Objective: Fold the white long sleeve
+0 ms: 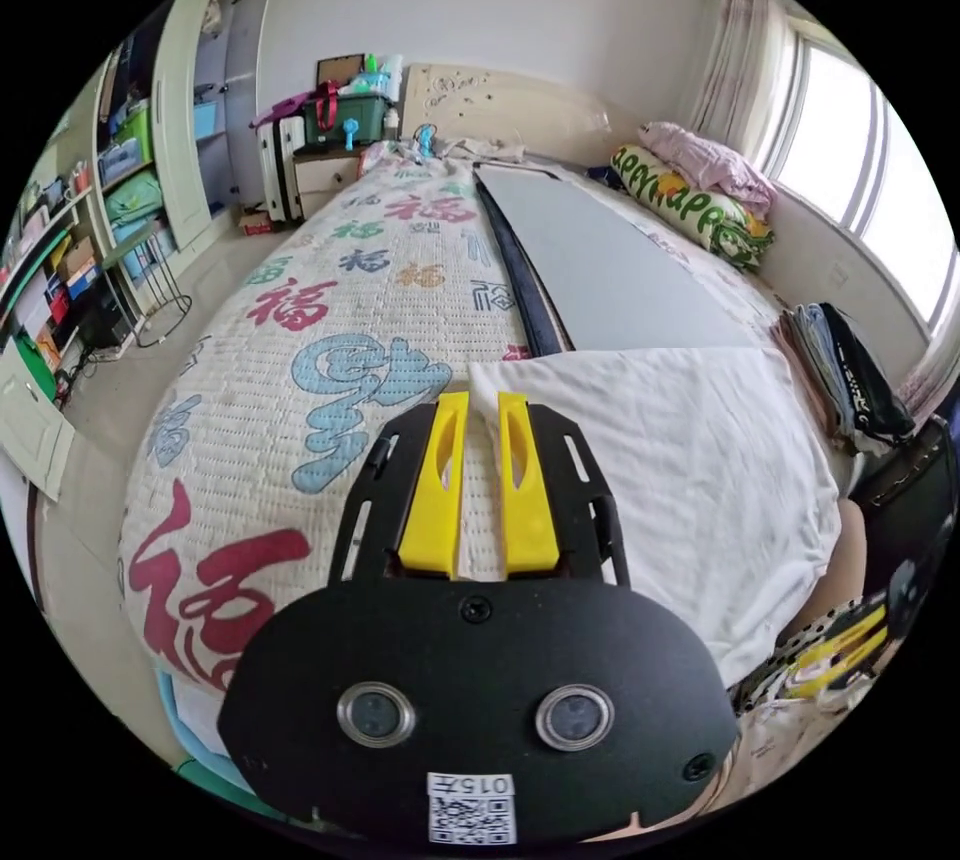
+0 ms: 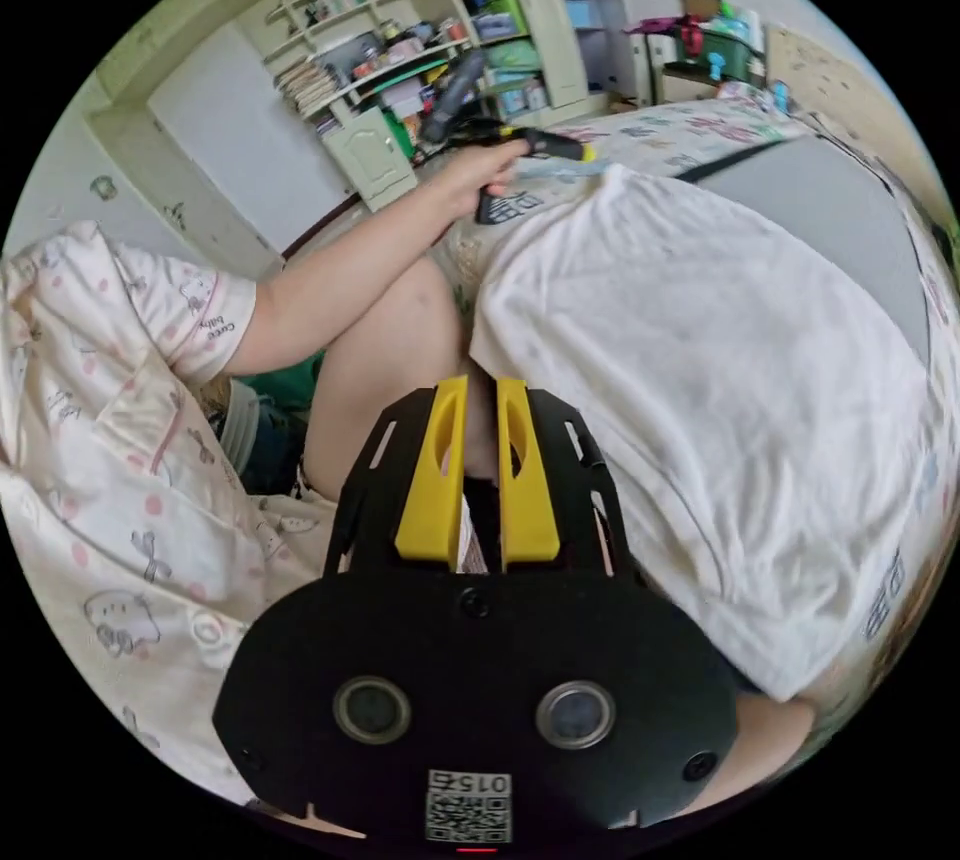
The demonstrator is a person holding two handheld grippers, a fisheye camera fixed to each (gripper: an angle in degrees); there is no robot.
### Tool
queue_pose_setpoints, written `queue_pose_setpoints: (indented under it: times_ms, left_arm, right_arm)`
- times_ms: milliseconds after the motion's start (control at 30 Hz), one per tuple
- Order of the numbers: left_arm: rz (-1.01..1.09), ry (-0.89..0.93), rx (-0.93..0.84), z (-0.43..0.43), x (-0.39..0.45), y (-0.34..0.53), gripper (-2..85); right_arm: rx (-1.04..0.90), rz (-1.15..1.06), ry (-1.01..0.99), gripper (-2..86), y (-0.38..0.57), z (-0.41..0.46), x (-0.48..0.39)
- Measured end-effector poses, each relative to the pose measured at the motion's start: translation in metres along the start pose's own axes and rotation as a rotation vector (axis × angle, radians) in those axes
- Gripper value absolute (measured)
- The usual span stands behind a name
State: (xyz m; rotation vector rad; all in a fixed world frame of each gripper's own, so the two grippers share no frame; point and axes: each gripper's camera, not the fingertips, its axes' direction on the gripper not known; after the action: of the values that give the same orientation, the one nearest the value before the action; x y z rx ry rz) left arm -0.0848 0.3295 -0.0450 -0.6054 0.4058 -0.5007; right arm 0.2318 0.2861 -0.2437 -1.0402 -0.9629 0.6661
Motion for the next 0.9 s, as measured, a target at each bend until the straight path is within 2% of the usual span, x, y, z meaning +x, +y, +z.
queue_pose_setpoints:
  times_ms: [100,267,433,567,733,900]
  left_arm:
    - [0.068,0.023,0.030,-0.029,0.041,-0.014,5.6]
    - [0.193,0.240,0.017,-0.038,0.144,-0.072,5.8]
    - [0.303,0.405,-0.051,-0.012,0.249,-0.160,6.2]
    - [0.392,0.440,-0.104,0.024,0.344,-0.227,6.1]
    - [0.465,0.459,-0.187,0.074,0.442,-0.291,6.1]
    - [0.506,0.488,-0.247,0.126,0.522,-0.340,7.7]
  right_arm:
    - [0.129,0.183,0.086,5.8,0.021,-0.077,0.039]
    - [0.369,0.565,0.281,7.5,0.062,-0.192,0.111]
    - [0.460,0.791,0.280,8.9,0.075,-0.236,0.163]
    - [0.390,0.924,0.296,4.2,0.063,-0.246,0.191]
    - [0.332,0.928,0.309,8.4,0.031,-0.251,0.196]
    - [0.289,0.926,0.252,8.3,0.005,-0.258,0.205]
